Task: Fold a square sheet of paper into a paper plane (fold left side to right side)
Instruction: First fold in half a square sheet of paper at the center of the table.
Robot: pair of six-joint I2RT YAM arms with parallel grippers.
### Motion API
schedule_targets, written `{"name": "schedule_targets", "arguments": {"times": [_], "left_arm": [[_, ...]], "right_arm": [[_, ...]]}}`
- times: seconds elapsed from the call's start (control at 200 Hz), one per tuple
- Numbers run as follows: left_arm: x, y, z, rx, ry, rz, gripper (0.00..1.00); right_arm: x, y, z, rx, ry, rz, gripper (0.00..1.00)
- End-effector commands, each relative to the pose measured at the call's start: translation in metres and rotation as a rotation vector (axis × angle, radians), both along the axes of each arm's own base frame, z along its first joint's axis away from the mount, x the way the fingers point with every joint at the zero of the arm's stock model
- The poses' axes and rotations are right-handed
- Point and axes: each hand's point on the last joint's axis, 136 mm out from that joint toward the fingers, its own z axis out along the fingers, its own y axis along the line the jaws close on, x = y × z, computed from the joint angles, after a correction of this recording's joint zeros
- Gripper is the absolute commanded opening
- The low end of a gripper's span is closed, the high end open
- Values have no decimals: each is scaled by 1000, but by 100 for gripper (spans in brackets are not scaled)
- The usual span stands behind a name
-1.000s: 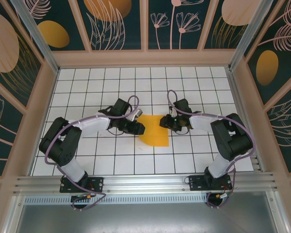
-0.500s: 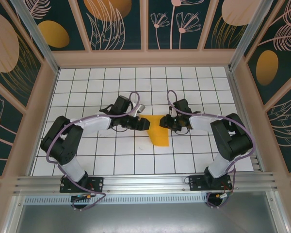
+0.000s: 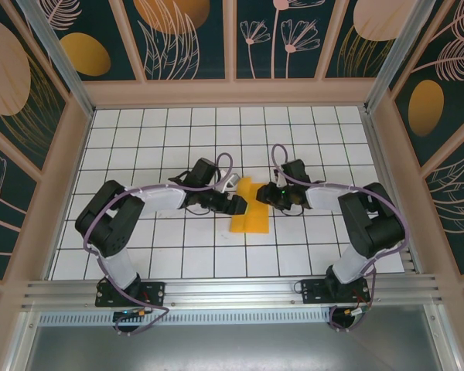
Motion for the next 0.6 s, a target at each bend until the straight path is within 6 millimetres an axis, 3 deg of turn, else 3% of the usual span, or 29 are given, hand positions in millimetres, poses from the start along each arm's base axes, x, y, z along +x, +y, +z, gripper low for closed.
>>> {"name": "schedule_targets", "arguments": {"times": [0.0,0.125,0.255,0.596], "left_arm": [[5,-11,12,-47,-18,-17,73],[5,-13,9,-43,-13,-22,73],[3,-13,4,-32,-1,-23,73],[8,-19,12,-44,-22,-27,73]], "right_arm": [[7,-1,28,102,-63,-18,42],[10,-3,55,196,-132,-12,51],[5,8,74,291,-162,44,57],[-6,38,61,346,-92,98,54]]}}
